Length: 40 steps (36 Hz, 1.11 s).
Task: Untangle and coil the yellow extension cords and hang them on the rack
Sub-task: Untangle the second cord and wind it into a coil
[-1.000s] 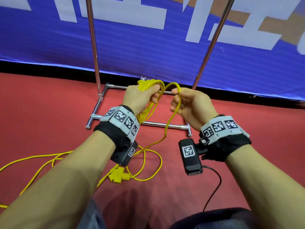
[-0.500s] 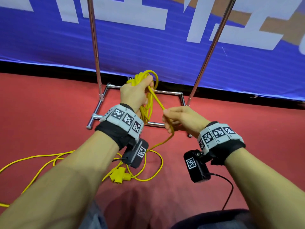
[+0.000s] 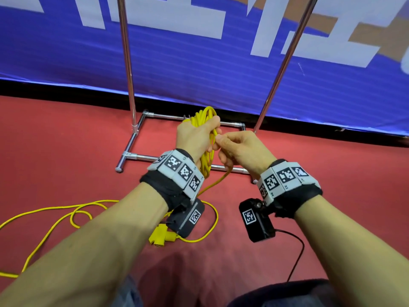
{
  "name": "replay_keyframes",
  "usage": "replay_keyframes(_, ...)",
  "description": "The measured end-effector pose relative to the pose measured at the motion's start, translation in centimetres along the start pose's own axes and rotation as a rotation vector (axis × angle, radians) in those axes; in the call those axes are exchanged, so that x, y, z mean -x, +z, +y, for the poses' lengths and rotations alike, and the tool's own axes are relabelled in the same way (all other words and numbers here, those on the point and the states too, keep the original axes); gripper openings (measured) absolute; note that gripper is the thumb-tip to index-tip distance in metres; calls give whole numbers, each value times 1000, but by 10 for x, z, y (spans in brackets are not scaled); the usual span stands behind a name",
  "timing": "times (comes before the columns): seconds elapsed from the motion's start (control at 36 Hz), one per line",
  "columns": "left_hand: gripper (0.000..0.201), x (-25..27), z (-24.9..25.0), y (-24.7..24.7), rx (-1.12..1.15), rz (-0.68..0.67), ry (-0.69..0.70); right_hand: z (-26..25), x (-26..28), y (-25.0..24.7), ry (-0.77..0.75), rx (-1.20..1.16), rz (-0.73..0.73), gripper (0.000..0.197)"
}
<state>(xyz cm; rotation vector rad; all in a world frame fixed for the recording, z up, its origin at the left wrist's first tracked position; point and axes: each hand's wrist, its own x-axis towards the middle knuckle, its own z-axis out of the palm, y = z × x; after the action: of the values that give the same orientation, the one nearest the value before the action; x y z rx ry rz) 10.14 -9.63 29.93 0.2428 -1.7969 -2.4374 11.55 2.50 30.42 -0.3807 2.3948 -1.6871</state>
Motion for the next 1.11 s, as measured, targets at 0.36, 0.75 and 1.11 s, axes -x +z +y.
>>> replay_keyframes(0.36, 23, -24, 30, -27, 226, 153, 94, 24, 16, -20, 129, 141, -27, 46)
replay_keyframes(0.75, 23, -11, 2, -7, 55, 21, 93, -2, 1, 1, 20, -94, 83, 41)
replay_keyframes(1.11, 28, -26, 19, -20, 140, 137, 99, 10, 18, -12, 193, -138, -142, 44)
